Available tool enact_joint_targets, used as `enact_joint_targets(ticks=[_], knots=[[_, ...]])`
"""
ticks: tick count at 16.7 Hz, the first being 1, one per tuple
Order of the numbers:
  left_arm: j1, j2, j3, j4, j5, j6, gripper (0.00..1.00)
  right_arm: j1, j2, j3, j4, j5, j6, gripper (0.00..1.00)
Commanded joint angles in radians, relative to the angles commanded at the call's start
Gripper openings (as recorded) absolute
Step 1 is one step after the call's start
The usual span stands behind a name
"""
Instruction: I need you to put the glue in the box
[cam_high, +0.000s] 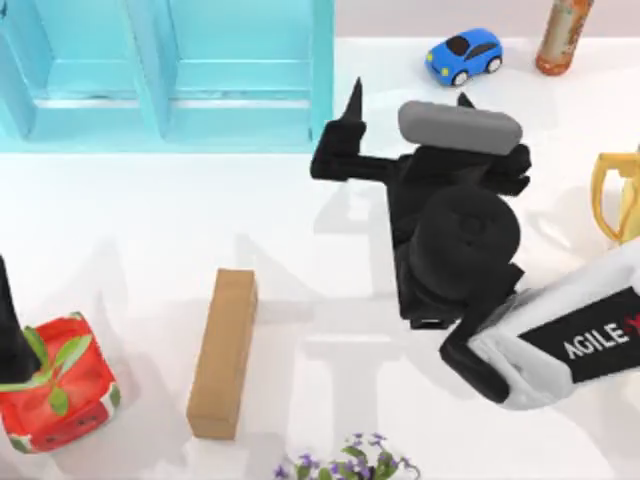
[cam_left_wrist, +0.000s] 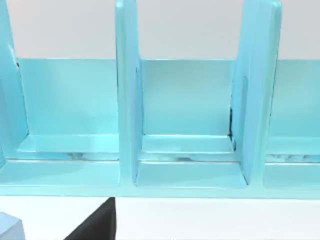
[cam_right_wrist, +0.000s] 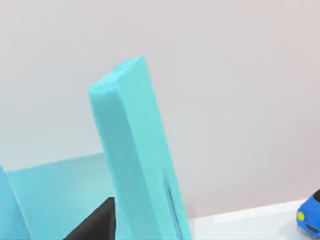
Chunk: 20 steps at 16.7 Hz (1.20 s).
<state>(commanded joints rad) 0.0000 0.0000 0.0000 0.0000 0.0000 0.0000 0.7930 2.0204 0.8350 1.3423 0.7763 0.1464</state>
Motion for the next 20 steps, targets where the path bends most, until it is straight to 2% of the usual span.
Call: enact_joint_targets(ticks=[5,10,20], knots=[[0.000,0.000,0.000,0.000,0.000,0.000,1.00,-0.006,0.295,-0.012,0.240,0.011,-0.064,1.00],[0.000,0.000,0.000,0.000,0.000,0.000,1.00,-0.053,0.469,-0.063,0.388,-0.008,-0.130,1.00],[0.000,0.000,0.000,0.000,0.000,0.000,1.00,-0.071,0.525,-0.055,0.406,-0.018,-0.149,1.00]])
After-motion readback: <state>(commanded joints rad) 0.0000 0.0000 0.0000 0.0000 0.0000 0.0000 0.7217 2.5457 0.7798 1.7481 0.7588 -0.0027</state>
